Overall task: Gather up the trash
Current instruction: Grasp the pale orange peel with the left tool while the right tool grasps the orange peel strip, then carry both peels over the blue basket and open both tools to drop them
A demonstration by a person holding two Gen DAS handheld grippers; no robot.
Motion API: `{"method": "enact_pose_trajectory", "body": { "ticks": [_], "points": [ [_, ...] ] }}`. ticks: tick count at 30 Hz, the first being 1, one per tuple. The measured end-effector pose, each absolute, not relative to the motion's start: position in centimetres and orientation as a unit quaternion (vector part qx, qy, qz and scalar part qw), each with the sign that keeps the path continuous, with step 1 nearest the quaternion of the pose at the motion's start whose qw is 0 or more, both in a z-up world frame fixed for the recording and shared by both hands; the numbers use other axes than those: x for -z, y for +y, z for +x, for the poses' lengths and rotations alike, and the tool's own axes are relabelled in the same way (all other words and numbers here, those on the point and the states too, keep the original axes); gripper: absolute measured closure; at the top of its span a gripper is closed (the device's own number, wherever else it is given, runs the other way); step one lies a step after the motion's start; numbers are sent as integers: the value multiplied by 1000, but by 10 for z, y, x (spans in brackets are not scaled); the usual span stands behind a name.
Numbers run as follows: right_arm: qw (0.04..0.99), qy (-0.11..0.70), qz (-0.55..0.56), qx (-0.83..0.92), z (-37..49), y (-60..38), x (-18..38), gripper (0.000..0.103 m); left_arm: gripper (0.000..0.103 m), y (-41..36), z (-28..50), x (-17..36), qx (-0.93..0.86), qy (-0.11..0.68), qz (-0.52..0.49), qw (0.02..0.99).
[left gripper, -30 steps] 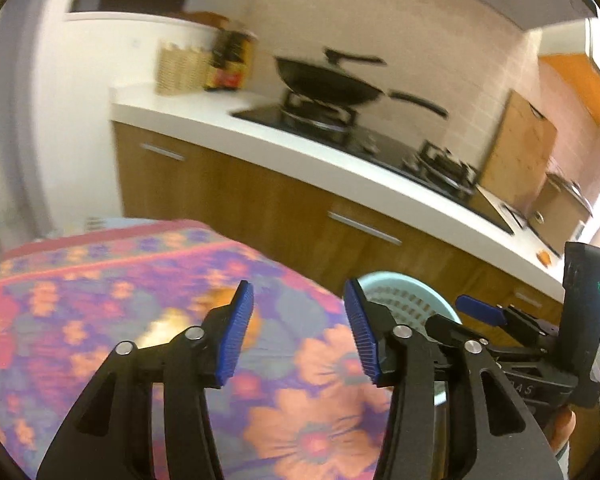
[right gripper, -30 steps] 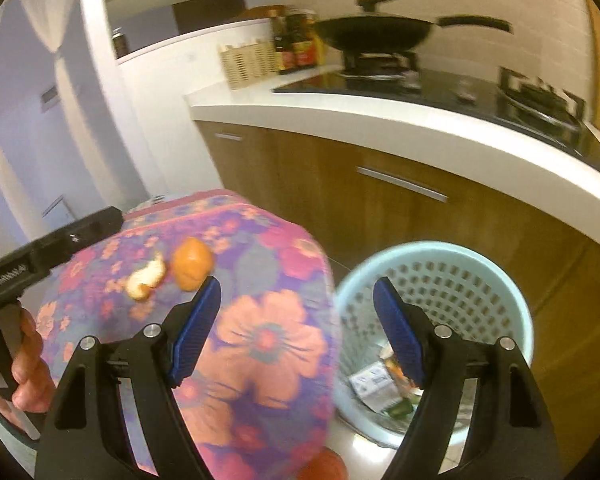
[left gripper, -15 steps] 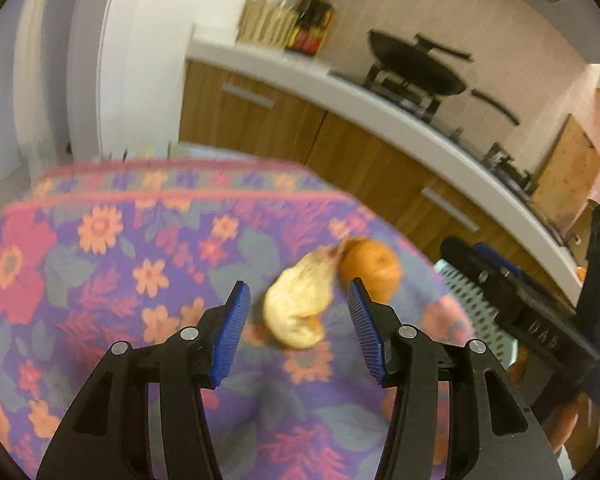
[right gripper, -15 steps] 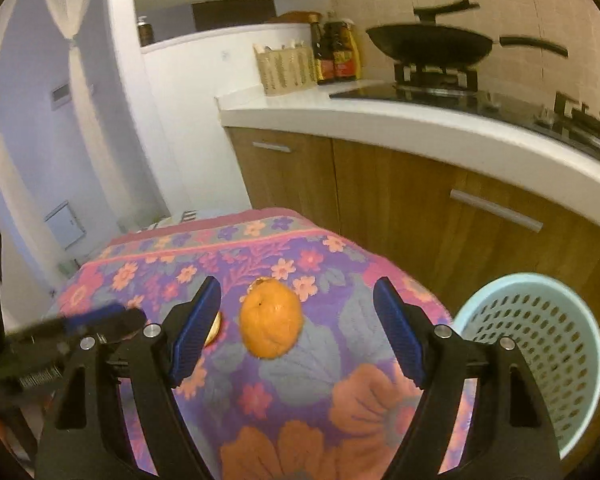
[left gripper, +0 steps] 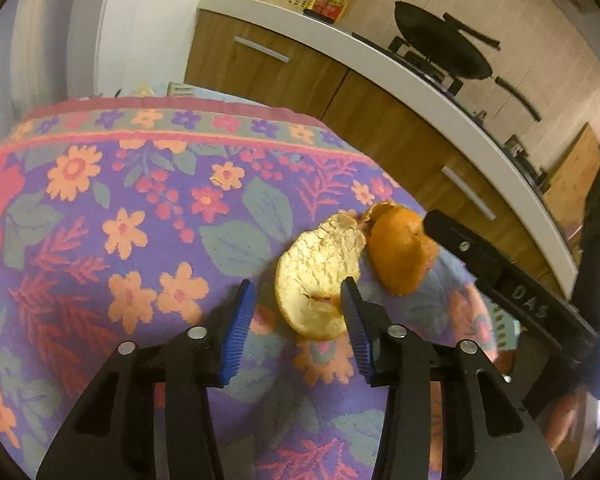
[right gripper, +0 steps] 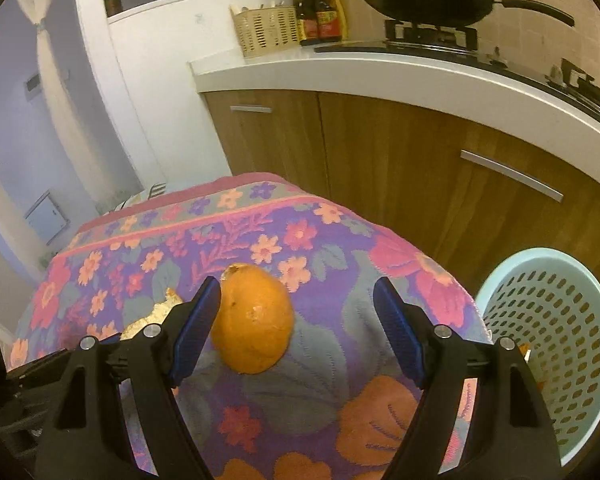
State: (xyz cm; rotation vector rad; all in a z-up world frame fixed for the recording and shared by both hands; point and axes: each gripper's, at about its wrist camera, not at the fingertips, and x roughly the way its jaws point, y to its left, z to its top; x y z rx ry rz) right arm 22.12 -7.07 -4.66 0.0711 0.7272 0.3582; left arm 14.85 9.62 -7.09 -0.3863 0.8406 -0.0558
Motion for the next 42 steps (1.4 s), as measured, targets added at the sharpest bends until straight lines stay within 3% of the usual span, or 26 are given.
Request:
{"method": "enact_pose_trajectory", "body": {
  "ticks": [2,7,8,18,20,22,26,33,42],
  "points": [
    [917,355,36,-176,221,-71,47,29,67,87,150,70,16,407,-155,900],
    [910,369,18,-187,223,-62,51,29,89,74,148,67,12,402,-120,908],
    [910,369,19,-188,222,-62,50,29,100,75,148,67,5,403,-118,907],
    [899,389,-32,-198,223,-41,58,30,100,100,137,62,-30,378,-167,910],
    [894,398,-46,-200,225,-36,62,42,100,100,134,59,-38,370,-161,914],
    [888,405,-39,-214,227,-36,64,62,100,99,131,57,-38,364,-159,917],
    [894,389,-34,-220,221,-39,60,79,100,94,126,50,-33,348,-152,925],
    [925,314,-19,-213,186,-59,40,81,100,84,110,37,-26,317,-135,938],
    [942,289,28,-165,132,-154,18,81,100,48,87,7,33,264,-107,958]
  ]
}}
